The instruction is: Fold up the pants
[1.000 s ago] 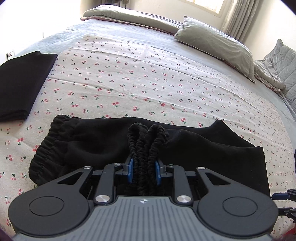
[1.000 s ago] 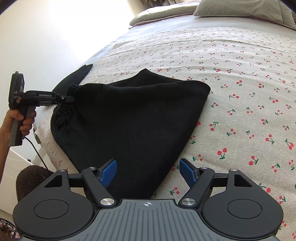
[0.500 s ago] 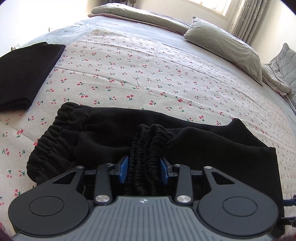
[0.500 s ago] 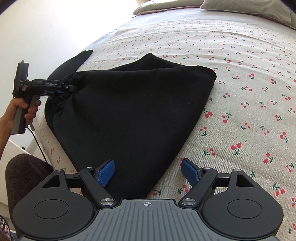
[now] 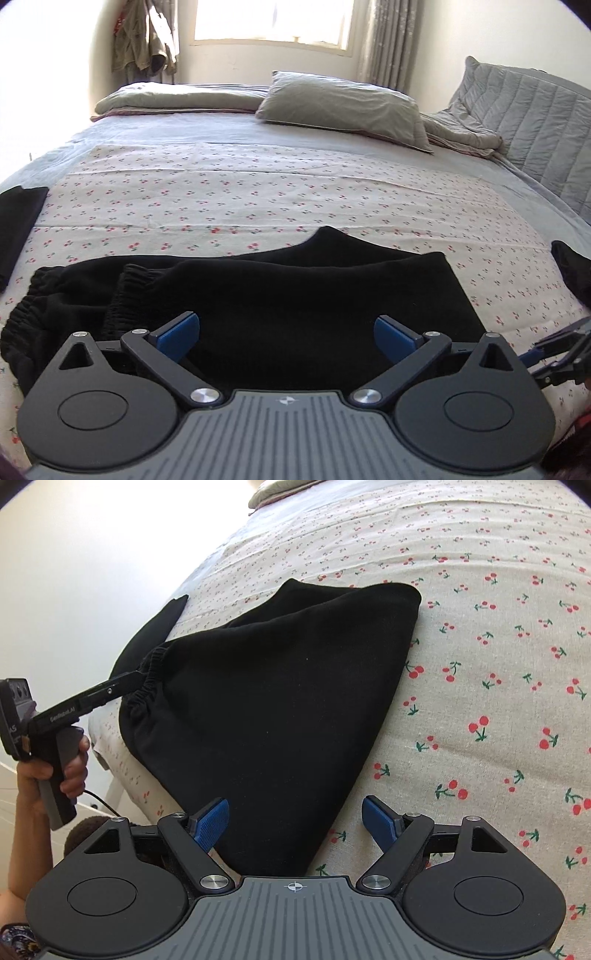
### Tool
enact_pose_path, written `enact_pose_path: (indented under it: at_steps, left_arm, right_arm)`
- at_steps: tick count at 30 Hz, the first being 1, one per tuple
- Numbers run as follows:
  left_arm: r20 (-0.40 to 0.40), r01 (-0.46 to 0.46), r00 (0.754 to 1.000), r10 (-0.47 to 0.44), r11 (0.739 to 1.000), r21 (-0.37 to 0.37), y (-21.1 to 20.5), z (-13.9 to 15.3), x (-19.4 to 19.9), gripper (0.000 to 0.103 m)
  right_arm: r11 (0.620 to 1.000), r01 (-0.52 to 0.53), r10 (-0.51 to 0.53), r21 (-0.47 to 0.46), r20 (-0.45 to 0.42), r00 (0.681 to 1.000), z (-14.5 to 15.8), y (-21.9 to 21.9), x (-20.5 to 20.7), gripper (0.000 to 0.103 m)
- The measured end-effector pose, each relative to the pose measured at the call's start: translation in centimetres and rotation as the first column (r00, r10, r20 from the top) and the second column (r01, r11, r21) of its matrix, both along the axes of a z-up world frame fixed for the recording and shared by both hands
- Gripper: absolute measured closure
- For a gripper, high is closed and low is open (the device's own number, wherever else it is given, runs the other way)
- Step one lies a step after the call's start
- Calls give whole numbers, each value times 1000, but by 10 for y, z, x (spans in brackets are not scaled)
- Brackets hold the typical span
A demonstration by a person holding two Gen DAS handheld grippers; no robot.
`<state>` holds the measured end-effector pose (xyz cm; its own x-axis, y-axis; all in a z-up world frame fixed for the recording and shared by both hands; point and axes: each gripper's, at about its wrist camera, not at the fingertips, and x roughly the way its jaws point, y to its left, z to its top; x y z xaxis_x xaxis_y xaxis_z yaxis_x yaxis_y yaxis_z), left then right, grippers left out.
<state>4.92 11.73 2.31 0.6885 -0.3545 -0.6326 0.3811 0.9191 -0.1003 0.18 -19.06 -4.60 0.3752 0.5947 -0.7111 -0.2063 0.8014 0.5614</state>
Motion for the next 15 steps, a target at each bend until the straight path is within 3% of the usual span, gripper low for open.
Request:
enact_pose_path:
  at_steps: [3, 7, 10, 13, 15]
  left_arm:
    - [6, 118, 993, -118, 993, -2, -32, -18, -13, 0]
    - [11, 197, 980, -198, 980, 41, -57, -44, -22, 0]
    - [-13, 279, 960, -278, 957, 81, -61, -59, -32, 0]
    - [29, 322, 944, -329, 937, 135, -57, -62, -44, 0]
    - [36, 349, 934, -356, 929, 125, -54, -59, -47, 0]
  right_arm:
    - [1000, -2, 3, 14, -9, 1000, 1, -2, -3, 37]
    - [999, 0, 1, 39, -29, 1000, -3, -6, -9, 48]
    - [998, -1, 3, 57, -34, 999, -6, -6, -12, 53]
    - [997, -19, 22, 69, -39, 999, -8, -5, -16, 58]
    - [996, -41, 45, 78, -41, 998, -9, -1, -18, 64]
